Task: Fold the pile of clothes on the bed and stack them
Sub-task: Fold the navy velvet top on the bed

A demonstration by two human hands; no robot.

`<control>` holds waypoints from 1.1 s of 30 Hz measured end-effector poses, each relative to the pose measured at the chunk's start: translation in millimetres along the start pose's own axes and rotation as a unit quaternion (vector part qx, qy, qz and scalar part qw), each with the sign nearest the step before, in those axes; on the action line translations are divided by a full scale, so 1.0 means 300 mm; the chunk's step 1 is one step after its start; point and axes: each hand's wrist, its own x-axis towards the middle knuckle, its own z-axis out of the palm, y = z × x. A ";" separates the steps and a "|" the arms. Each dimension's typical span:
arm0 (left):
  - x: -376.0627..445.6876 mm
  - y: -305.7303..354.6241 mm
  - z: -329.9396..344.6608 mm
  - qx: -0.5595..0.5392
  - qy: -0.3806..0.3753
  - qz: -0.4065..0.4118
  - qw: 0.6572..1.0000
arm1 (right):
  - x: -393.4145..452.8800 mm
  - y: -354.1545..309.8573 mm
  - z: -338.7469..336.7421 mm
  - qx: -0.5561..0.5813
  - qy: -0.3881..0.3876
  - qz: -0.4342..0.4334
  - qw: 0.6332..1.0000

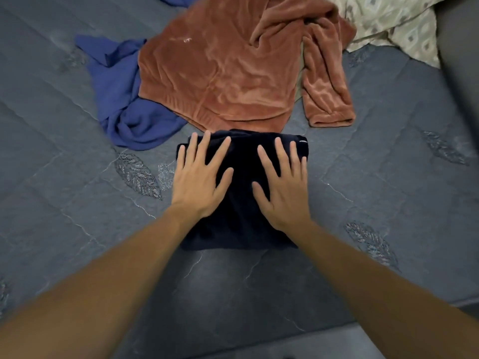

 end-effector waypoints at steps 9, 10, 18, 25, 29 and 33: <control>0.070 -0.058 0.159 -0.012 0.030 -0.017 0.999 | 0.034 0.046 0.175 -0.022 0.028 0.008 0.999; 0.064 -0.049 0.144 -0.017 0.027 -0.027 0.999 | 0.035 0.039 0.159 -0.008 0.027 0.016 0.999; -0.141 0.037 -0.009 -0.215 -0.003 -0.205 0.955 | -0.061 0.067 -0.008 0.279 -0.021 0.185 0.942; -0.240 0.082 -0.034 -0.445 -0.008 -0.234 0.864 | -0.090 0.047 -0.105 0.377 -0.093 0.185 0.903; -0.315 0.072 -0.123 -0.464 0.026 -0.215 0.859 | -0.122 -0.046 -0.186 0.398 -0.082 0.151 0.901; -0.453 0.012 -0.309 -0.442 0.046 -0.211 0.871 | -0.163 -0.212 -0.279 0.417 -0.094 0.115 0.897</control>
